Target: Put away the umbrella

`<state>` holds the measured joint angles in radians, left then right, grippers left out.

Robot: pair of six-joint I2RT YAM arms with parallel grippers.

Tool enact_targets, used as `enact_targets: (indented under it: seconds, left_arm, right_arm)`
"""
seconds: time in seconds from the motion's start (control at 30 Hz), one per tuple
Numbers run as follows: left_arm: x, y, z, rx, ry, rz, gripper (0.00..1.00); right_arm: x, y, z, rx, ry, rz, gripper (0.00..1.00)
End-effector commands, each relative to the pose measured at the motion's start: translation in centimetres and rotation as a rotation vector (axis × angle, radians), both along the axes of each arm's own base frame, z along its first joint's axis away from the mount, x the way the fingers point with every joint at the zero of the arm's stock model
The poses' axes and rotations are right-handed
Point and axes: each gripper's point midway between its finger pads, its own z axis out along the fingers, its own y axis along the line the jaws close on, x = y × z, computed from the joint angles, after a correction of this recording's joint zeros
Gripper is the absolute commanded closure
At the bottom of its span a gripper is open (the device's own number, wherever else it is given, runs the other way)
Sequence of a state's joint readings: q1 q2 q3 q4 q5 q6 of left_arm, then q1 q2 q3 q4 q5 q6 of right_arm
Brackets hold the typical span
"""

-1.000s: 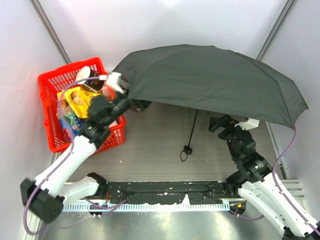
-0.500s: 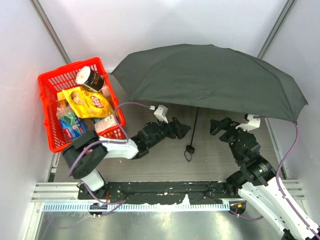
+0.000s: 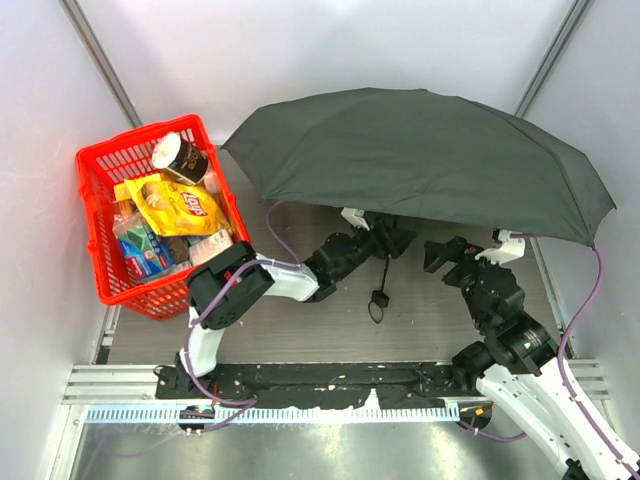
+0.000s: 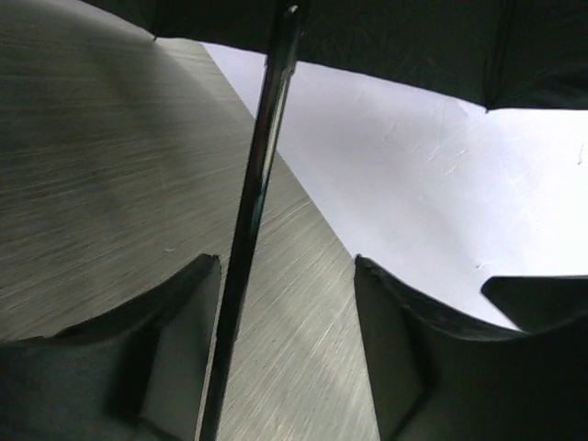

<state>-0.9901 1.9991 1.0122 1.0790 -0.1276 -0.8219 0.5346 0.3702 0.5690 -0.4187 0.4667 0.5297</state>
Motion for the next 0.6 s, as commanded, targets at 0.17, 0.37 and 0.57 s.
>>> enact_targets:
  seconds: [0.17, 0.37, 0.57]
  left_arm:
    - [-0.8, -1.6, 4.8, 0.049, -0.082, -0.095, 0.90]
    - [-2.8, -1.2, 10.2, 0.036, -0.023, -0.173, 1.00]
    - [-5.1, 1.1, 13.6, 0.121, -0.007, -0.179, 1.00]
  right_arm:
    - [0.4, 0.7, 2.9, 0.077, -0.023, 0.002, 0.12]
    - [1.6, 1.4, 5.5, 0.105, -0.047, -0.007, 0.12]
    - [3.9, 3.3, 11.4, 0.179, -0.102, 0.015, 0.12]
